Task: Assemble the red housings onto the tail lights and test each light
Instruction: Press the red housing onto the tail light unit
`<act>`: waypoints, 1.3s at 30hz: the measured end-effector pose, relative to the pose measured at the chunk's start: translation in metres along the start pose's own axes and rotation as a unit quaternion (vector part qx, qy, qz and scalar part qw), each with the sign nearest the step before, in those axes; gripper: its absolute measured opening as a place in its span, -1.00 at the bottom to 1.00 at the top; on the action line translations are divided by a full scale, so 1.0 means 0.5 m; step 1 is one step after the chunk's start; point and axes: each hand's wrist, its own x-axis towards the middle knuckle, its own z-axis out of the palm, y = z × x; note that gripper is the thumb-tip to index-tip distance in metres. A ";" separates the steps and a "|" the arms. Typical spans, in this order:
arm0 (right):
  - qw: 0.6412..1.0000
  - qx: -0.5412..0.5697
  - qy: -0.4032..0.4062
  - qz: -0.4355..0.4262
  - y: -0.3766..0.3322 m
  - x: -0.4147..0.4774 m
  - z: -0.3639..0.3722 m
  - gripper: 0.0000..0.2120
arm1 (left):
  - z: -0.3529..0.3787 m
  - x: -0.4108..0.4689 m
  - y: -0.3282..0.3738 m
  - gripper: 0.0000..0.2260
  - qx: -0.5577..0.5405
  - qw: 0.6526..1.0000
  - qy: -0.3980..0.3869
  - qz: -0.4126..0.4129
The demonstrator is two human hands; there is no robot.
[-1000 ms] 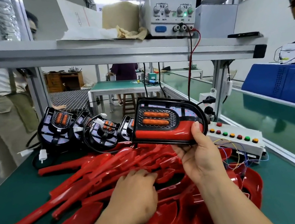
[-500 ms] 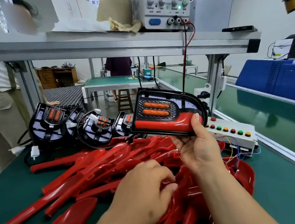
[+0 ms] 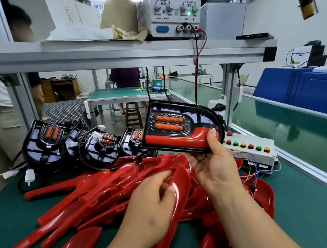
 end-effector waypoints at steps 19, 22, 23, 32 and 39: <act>0.995 -0.062 -0.078 0.012 0.012 -0.021 0.007 -0.54 | -0.278 0.018 -0.085 -0.67 -0.624 0.780 -0.025 0.028; 0.985 -0.113 -0.128 0.018 0.021 -0.030 0.009 -0.62 | -0.248 0.027 -0.091 -0.63 -0.351 0.916 0.160 0.109; 0.981 -0.127 -0.145 0.020 0.026 -0.033 0.010 -0.66 | -0.242 0.030 -0.082 -0.65 -0.225 0.944 0.202 0.134; 0.942 -0.215 -0.255 0.040 0.069 -0.064 0.015 -0.74 | -0.226 0.042 -0.036 -0.20 0.175 0.965 0.159 0.118; 0.928 -0.237 -0.280 0.064 0.075 -0.072 0.014 -0.66 | -0.203 0.056 -0.019 -0.27 0.302 0.941 0.130 0.081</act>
